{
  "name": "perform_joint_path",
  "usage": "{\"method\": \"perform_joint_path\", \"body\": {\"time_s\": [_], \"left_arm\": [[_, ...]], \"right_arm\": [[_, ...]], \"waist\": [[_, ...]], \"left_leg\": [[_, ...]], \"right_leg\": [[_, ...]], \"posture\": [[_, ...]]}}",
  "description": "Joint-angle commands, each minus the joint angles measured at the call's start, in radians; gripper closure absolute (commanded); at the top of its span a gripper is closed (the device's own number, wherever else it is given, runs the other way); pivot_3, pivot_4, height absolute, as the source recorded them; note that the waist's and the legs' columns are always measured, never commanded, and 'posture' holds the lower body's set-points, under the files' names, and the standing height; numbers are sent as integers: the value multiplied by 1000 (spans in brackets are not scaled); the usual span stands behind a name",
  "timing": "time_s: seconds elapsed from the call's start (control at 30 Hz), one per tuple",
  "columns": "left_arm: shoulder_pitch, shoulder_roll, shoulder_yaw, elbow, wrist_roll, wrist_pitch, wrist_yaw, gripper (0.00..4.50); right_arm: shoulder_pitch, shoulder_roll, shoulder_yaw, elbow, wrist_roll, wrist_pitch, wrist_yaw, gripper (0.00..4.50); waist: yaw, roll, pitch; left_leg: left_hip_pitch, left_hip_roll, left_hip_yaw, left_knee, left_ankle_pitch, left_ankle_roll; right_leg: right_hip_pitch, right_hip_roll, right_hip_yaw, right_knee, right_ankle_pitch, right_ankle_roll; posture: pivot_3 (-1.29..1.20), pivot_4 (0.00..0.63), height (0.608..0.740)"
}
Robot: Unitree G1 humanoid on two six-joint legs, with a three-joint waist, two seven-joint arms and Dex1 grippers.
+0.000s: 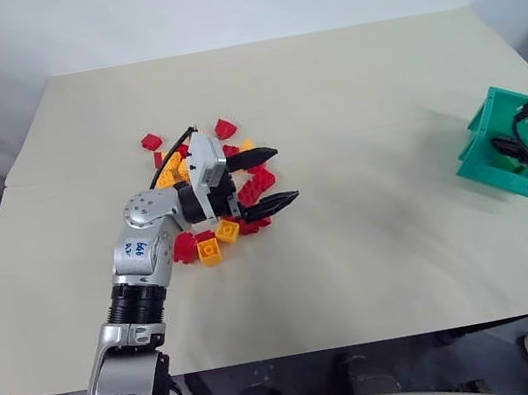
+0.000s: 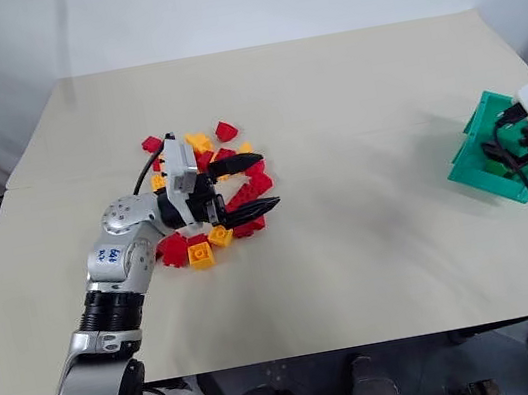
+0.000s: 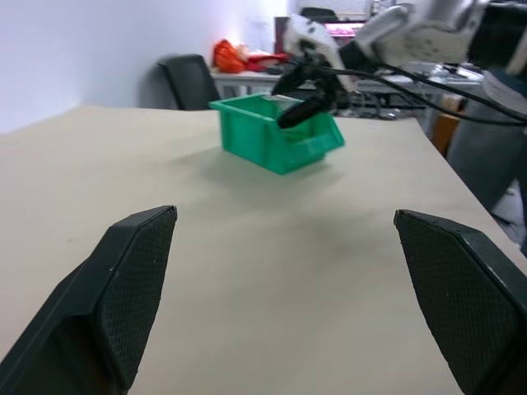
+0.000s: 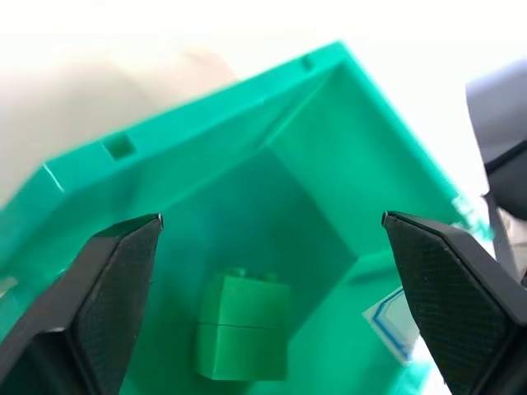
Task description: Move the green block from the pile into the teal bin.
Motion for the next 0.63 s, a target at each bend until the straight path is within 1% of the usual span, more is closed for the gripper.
{"method": "perform_joint_path", "body": {"time_s": [0.03,0.1,0.13,0.2,0.27,0.37,0.47,0.57,0.63], "left_arm": [[35,41,43,-124,-40,112,59,0],[53,62,55,-151,-72,141,35,0],[81,83,68,-175,-99,136,-7,0],[167,148,118,-235,-144,137,-65,0],[246,216,159,-278,-161,151,-83,0],[349,300,218,-298,-167,147,-102,0],[433,337,309,-292,-184,123,-95,0],[484,354,349,-291,-180,88,-98,0],[516,355,374,-296,-174,55,-99,0]], "right_arm": [[35,-10,-97,-231,196,117,157,25],[72,-8,-108,-326,269,162,225,25],[110,-11,-100,-383,309,156,296,25],[182,-16,-53,-471,351,100,441,25],[225,-15,-10,-489,337,1,532,25],[252,-31,50,-441,309,-102,652,25],[241,-33,101,-331,254,-219,718,25],[214,-13,113,-245,240,-289,745,25],[189,4,123,-196,222,-317,727,25]], "waist": [[0,0,0],[-2,0,0],[0,0,0],[-1,0,0],[-2,0,0],[1,0,0],[7,0,0],[10,0,0],[11,0,0]], "left_leg": [[0,0,0,0,0,0],[0,1,0,0,0,0],[0,1,0,0,0,0],[1,1,-1,1,0,0],[1,1,0,1,-1,-1],[1,1,0,2,-1,-1],[1,0,-1,3,-1,-1],[2,0,-1,3,-1,-1],[1,0,-2,2,-1,-1]], "right_leg": [[0,0,0,0,0,0],[0,1,0,0,0,0],[0,1,0,0,0,0],[0,1,0,0,0,0],[1,1,0,0,0,0],[1,1,1,1,0,0],[2,0,1,1,0,0],[1,-1,1,0,0,0],[1,-1,1,1,0,0]], "posture": [[0,150,740],[0,150,740],[0,150,740],[0,150,740],[0,150,740],[0,150,740],[0,150,740],[0,150,740],[0,150,740]]}}
